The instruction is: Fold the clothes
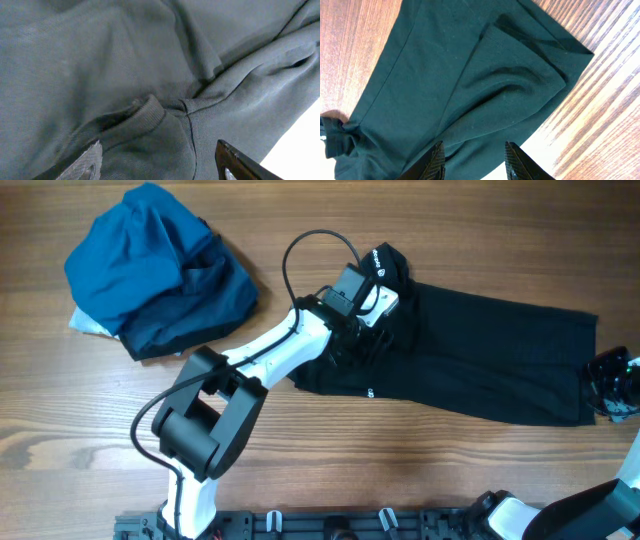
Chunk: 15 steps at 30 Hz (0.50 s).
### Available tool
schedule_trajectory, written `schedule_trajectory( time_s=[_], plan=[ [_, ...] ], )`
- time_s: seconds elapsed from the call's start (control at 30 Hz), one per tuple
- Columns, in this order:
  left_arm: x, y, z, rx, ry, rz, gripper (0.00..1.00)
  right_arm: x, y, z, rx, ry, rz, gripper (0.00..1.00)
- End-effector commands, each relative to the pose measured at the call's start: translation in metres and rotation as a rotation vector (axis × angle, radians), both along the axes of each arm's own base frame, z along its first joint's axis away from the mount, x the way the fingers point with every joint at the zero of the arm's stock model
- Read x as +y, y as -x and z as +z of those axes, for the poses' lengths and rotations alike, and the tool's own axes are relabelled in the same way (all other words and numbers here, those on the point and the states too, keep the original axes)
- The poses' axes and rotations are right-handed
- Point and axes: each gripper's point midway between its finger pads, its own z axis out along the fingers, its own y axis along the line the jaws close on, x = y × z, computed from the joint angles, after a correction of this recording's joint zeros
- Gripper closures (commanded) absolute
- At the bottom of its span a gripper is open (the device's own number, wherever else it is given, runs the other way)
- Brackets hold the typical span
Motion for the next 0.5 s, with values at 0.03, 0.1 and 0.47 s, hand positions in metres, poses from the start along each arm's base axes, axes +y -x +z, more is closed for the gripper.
schedule_trajectory(
  time_s=[0.03, 0.1, 0.47],
  plan=[
    [-0.007, -0.009, -0.002, -0.105, -0.056, 0.014, 0.41, 0.005, -0.002, -0.004, -0.008, -0.029, 0.010, 0.61],
    [-0.013, -0.007, -0.003, -0.128, -0.055, -0.016, 0.45, 0.006, -0.002, -0.004, -0.007, -0.030, 0.011, 0.61],
    [-0.013, -0.004, -0.024, -0.227, -0.206, -0.037, 0.68, 0.009, -0.005, -0.003, -0.025, -0.047, 0.018, 0.61]
  ],
)
